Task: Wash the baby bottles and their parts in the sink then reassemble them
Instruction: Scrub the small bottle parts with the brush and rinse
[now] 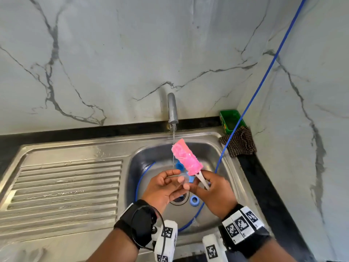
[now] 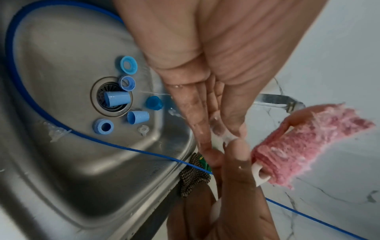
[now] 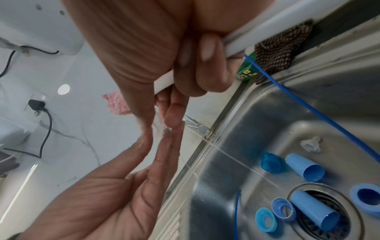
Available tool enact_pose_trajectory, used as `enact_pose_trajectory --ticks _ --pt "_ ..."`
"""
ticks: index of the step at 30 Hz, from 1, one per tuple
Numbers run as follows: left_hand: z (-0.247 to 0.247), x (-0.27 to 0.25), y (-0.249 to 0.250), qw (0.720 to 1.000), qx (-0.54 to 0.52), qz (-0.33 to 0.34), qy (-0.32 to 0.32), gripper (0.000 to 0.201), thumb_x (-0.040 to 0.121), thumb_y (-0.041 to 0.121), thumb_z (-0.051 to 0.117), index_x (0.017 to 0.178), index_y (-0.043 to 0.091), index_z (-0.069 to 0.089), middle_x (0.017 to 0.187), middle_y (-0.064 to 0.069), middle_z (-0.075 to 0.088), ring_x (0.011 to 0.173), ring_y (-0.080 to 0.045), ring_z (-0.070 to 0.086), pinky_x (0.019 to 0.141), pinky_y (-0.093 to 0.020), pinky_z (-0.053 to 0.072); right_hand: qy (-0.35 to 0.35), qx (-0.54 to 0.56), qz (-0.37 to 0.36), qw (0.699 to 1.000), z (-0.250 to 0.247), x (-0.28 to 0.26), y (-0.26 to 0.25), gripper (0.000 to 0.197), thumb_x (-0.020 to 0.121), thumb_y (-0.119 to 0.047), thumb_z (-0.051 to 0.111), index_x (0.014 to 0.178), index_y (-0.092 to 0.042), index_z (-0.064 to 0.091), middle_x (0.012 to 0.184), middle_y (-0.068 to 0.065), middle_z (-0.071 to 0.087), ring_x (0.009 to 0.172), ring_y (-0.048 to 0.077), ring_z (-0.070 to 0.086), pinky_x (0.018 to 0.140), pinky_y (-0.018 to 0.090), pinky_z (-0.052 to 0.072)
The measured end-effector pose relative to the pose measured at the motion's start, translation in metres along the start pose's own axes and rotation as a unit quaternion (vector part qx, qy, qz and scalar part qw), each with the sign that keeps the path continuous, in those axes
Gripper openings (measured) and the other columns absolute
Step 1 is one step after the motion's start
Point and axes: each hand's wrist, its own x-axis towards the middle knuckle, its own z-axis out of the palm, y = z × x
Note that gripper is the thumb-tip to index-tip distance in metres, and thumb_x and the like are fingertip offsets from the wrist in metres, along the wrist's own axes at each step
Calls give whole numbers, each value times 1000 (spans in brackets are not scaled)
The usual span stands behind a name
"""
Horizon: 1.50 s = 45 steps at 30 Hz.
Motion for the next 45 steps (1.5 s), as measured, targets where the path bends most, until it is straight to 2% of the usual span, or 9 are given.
enact_pose_trajectory --ticks 4,9,17,22,26,29,33,38,45 --pt "-7 -15 2 1000 -23 0 5 25 88 -2 67 112 -3 60 94 -19 75 87 -27 76 74 -26 60 8 -39 -13 999 12 -6 -7 5 85 -37 79 86 -37 74 78 -20 71 74 2 67 67 18 49" --pt "-15 -23 4 999 7 -31 -13 32 89 12 70 113 -9 65 103 -19 75 94 -30 75 77 -24 59 23 -42 -26 998 20 -12 -22 13 90 -27 72 78 -32 71 68 -12 66 59 6 58 55 14 41" --pt "-10 -18 4 987 -90 -132 -28 18 80 16 70 79 0 77 91 -17 75 84 -27 76 75 -31 63 31 -35 -18 999 18 -15 -24 18 91 -23 71 74 -23 67 57 -12 57 50 5 48 49 15 37" --pt "-7 -3 -7 983 -109 -149 -21 17 81 16 72 87 0 74 97 -16 74 87 -25 75 73 -32 62 6 -2 -8 1000 3 -8 -17 11 92 -24 71 84 -17 70 59 4 58 47 6 42 45 16 36" --pt "-2 21 -7 970 -202 -136 21 23 84 13 70 102 -2 72 104 -17 74 85 -23 74 72 -31 62 33 -51 -6 998 -14 6 1 12 93 -28 67 82 -23 68 58 -12 56 51 6 48 50 15 35" --pt "-4 43 3 965 -238 -105 37 21 91 13 67 104 -3 72 103 -17 72 84 -22 73 76 -31 62 38 -54 18 998 -25 15 19 12 94 -28 66 83 -26 68 64 -6 61 56 10 52 54 22 40" --pt "-10 79 9 960 -254 -92 72 18 98 15 62 102 -1 68 98 -16 72 81 -21 73 79 -30 59 32 -43 39 998 -36 23 35 23 94 -23 66 73 -29 61 56 -12 53 52 7 45 51 18 35" --pt "-9 116 10 966 -227 -86 87 17 99 16 60 99 0 68 92 -13 72 75 -17 71 69 -26 62 31 -20 41 998 -45 31 49 20 94 -22 67 77 -31 65 61 -13 58 57 5 50 55 13 38" --pt "-4 134 7 970 -215 -74 84 24 97 19 60 107 -2 66 90 -11 70 76 -15 68 73 -24 60 31 -42 46 998 -55 47 65 19 94 -24 67 76 -32 65 63 -13 59 58 5 53 55 15 39"
